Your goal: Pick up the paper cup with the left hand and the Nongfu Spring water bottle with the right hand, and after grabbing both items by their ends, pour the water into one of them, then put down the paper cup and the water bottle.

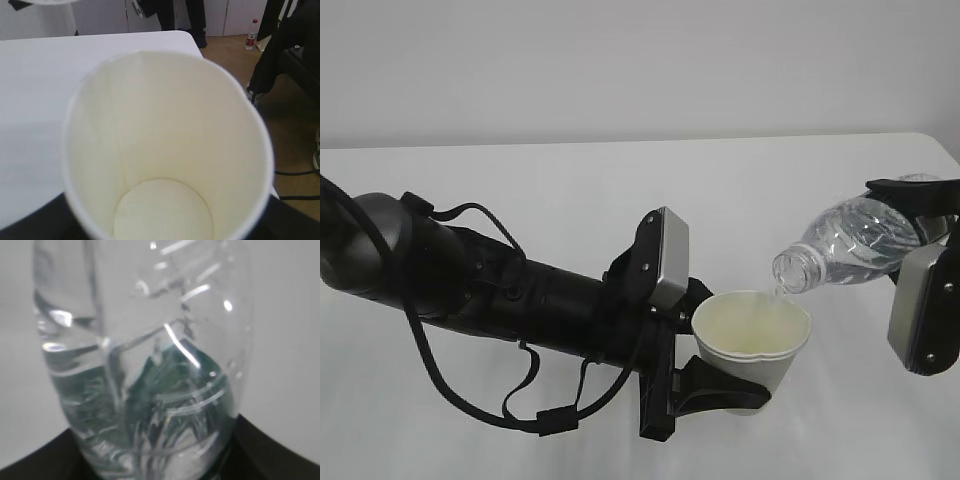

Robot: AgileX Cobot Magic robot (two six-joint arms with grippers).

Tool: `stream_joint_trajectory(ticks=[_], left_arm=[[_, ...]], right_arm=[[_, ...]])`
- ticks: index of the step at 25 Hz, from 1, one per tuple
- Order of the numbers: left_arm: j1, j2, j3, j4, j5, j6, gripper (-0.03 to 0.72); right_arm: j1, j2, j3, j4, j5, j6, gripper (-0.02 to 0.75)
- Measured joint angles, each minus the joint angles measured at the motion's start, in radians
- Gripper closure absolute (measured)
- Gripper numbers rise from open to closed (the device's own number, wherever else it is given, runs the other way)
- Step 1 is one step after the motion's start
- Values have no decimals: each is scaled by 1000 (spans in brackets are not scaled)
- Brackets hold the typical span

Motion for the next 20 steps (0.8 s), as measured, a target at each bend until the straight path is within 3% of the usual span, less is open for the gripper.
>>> stream_joint_trajectory(ticks=[20], left_arm=[[0, 0, 0, 0, 2, 0, 241]], right_arm=[[0, 0, 0, 0, -10, -30, 316]])
